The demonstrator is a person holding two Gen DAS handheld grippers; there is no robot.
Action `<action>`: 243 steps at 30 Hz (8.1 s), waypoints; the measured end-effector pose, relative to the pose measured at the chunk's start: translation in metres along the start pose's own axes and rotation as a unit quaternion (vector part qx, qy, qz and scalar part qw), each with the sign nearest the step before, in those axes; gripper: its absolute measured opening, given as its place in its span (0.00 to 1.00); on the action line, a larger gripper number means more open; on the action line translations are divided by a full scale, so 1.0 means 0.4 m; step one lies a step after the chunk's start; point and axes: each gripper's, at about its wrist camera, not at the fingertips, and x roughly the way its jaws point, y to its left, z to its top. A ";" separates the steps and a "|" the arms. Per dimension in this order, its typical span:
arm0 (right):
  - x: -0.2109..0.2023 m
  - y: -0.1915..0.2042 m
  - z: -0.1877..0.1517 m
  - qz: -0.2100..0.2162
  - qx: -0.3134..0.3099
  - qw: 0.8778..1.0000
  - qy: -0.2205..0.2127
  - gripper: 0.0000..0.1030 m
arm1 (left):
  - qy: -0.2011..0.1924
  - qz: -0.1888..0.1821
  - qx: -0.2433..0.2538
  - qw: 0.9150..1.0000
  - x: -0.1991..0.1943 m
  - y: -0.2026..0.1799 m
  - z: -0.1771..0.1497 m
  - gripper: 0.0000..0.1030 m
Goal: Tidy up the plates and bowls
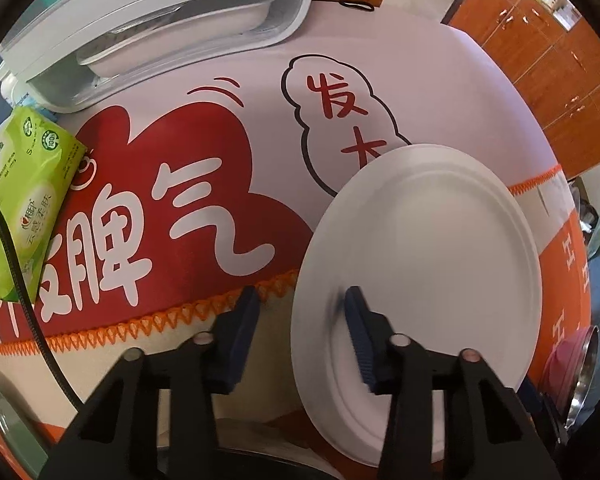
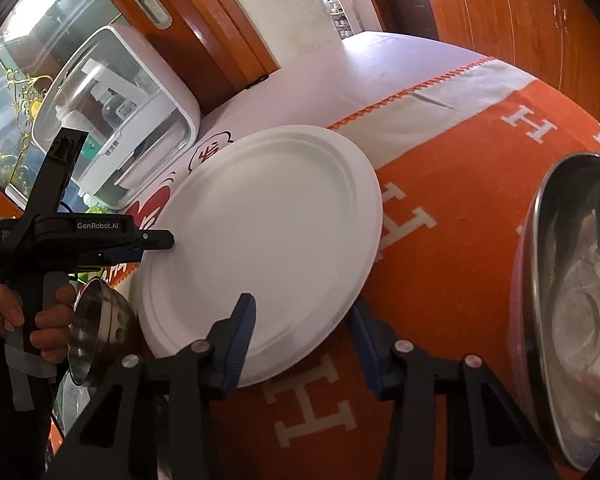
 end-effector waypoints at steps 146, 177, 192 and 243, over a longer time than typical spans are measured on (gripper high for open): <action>-0.559 0.329 -0.555 -0.024 -0.148 0.988 0.036 0.66 | -0.091 0.028 -0.118 0.988 -0.700 0.291 -1.116 0.63; -0.188 0.452 -0.428 0.090 -0.167 0.981 0.044 0.66 | -0.143 0.035 -0.137 0.980 -0.480 0.437 -0.847 0.73; -0.059 0.438 -0.434 0.109 -0.156 0.979 0.077 0.58 | -0.109 0.041 -0.179 0.977 -0.345 0.492 -0.804 0.73; -0.035 0.445 -0.425 0.111 -0.197 0.970 0.091 0.17 | -0.112 0.060 -0.183 0.975 -0.339 0.476 -0.802 0.34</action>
